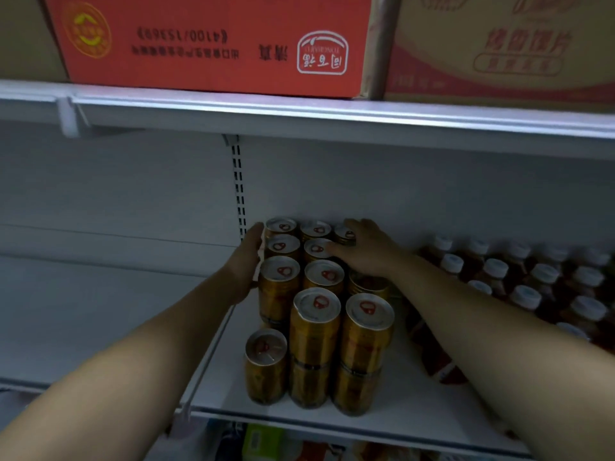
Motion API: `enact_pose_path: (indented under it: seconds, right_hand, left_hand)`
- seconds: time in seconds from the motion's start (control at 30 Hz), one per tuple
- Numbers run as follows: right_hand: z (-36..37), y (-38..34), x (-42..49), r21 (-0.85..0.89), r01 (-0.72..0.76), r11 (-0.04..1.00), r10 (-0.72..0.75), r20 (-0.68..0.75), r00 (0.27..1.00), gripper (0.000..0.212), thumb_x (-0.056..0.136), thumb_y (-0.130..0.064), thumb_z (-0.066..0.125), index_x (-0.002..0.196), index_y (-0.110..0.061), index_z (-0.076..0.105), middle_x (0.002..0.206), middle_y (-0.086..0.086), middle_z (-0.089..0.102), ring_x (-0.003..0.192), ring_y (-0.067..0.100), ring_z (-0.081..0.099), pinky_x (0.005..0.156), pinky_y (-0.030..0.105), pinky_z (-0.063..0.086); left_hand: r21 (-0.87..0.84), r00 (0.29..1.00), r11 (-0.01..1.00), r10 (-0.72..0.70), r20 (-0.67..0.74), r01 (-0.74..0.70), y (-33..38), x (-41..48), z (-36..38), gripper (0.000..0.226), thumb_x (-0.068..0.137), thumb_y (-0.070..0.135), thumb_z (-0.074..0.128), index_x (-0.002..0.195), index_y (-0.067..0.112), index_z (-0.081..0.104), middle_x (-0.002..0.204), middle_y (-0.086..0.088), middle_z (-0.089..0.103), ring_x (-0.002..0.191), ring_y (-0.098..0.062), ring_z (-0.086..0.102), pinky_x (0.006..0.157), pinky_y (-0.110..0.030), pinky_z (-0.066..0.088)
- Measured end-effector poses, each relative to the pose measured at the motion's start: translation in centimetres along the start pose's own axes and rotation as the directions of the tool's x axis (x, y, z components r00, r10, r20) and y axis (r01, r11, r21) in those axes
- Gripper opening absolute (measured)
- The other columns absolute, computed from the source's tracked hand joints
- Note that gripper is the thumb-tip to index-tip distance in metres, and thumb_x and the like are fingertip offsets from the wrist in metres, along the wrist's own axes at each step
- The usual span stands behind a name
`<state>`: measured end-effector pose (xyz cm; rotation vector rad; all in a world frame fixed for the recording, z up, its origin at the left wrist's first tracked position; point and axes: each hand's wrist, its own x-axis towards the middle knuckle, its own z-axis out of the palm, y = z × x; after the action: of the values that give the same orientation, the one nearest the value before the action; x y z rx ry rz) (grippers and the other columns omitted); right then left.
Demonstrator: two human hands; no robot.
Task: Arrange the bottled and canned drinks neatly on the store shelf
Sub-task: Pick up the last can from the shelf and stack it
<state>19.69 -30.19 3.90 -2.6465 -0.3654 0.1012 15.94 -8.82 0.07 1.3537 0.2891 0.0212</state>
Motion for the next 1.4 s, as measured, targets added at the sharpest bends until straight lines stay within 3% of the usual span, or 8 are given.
enact_pose_path:
  seconds: [0.2, 0.43, 0.73, 0.9, 1.03, 1.13, 1.3, 1.4]
  right_hand:
    - [0.7, 0.1, 1.2, -0.077, 0.024, 0.997, -0.017, 0.092, 0.996, 0.090, 0.083, -0.076, 0.040, 0.154, -0.027, 0.013, 0.162, 0.006, 0.003, 0.148, 0.027, 0.007, 0.119, 0.043, 0.013]
    - [1.5, 0.9, 2.5, -0.027, -0.038, 0.999, 0.039, 0.064, 0.997, 0.116, 0.055, -0.098, 0.037, 0.151, -0.034, 0.021, 0.159, 0.002, 0.017, 0.143, 0.028, 0.023, 0.113, 0.050, 0.028]
    - [1.9, 1.3, 2.4, -0.039, -0.045, 0.998, 0.046, 0.024, 0.999, 0.119, 0.051, -0.097, 0.034, 0.151, -0.035, 0.017, 0.159, 0.003, 0.018, 0.143, 0.031, 0.022, 0.113, 0.050, 0.027]
    - [1.7, 0.9, 1.9, -0.153, -0.039, 0.987, 0.044, 0.029, 0.999, 0.104, 0.067, -0.091, 0.028, 0.153, -0.034, 0.014, 0.161, 0.000, 0.011, 0.145, 0.031, 0.017, 0.113, 0.052, 0.024]
    - [1.0, 0.2, 0.9, -0.255, 0.000, 0.967, -0.007, -0.028, 1.000, 0.086, 0.083, -0.079, 0.031, 0.152, -0.028, 0.020, 0.159, 0.001, 0.020, 0.142, 0.029, 0.023, 0.112, 0.047, 0.027]
    - [0.6, -0.6, -0.6, -0.228, 0.030, 0.973, -0.041, -0.044, 0.998, 0.084, 0.083, -0.079, 0.033, 0.150, -0.029, 0.025, 0.157, 0.002, 0.025, 0.141, 0.027, 0.027, 0.112, 0.045, 0.029]
    - [0.2, -2.1, -5.0, -0.127, 0.142, 0.982, -0.143, -0.005, 0.990, 0.065, 0.086, -0.069, 0.046, 0.140, -0.035, 0.041, 0.148, -0.005, 0.042, 0.131, 0.019, 0.041, 0.104, 0.033, 0.036]
    - [0.2, -2.3, -8.2, -0.091, 0.134, 0.987, -0.136, -0.019, 0.991, 0.063, 0.089, -0.063, 0.048, 0.140, -0.028, 0.043, 0.145, -0.005, 0.044, 0.131, 0.018, 0.043, 0.098, 0.026, 0.035]
  left_hand:
    - [-0.122, 0.990, 0.992, -0.015, 0.140, 0.033, -0.4, 1.2, 0.6, 0.048, 0.095, 0.052, 0.037, 0.099, 0.016, 0.068, 0.099, -0.011, 0.073, 0.083, -0.023, 0.070, 0.075, -0.036, 0.051]
    - [-0.115, 0.983, 0.993, 0.013, 0.185, 0.009, -1.2, 2.7, 0.0, 0.048, 0.094, 0.052, 0.044, 0.116, 0.014, 0.065, 0.114, -0.012, 0.068, 0.105, -0.029, 0.064, 0.085, -0.040, 0.050]
    - [-0.125, 0.978, 0.991, -0.010, 0.208, 0.037, -1.7, 2.5, -0.2, 0.045, 0.094, 0.044, 0.049, 0.125, 0.014, 0.060, 0.117, -0.014, 0.067, 0.107, -0.031, 0.064, 0.092, -0.043, 0.050]
    - [-0.044, 0.983, 0.998, 0.062, 0.172, -0.055, -1.2, 1.9, -0.2, 0.026, 0.100, 0.030, 0.040, 0.124, 0.035, 0.050, 0.107, -0.003, 0.067, 0.095, -0.023, 0.066, 0.077, -0.036, 0.057]
    - [0.047, 0.982, 0.998, 0.042, 0.182, -0.052, -0.3, 0.9, -0.2, 0.028, 0.099, 0.034, 0.044, 0.125, 0.041, 0.050, 0.113, -0.001, 0.066, 0.099, -0.021, 0.064, 0.093, -0.043, 0.051]
    - [0.089, 0.976, 0.986, 0.121, 0.182, -0.139, 0.4, -1.1, 0.0, 0.025, 0.100, 0.034, 0.040, 0.123, 0.040, 0.037, 0.100, 0.013, 0.056, 0.086, -0.005, 0.054, 0.087, -0.030, 0.043]
    - [0.209, 0.947, 0.945, 0.198, 0.254, -0.253, -2.1, -4.6, -1.7, 0.055, 0.097, 0.036, 0.043, 0.144, 0.039, 0.015, 0.130, 0.026, 0.036, 0.115, 0.001, 0.038, 0.090, -0.013, 0.036]
    - [0.280, 0.949, 0.924, 0.192, 0.252, -0.262, -5.2, -7.0, -3.5, 0.071, 0.092, 0.041, 0.051, 0.148, 0.041, 0.008, 0.147, 0.017, 0.027, 0.132, -0.001, 0.030, 0.100, -0.025, 0.030]
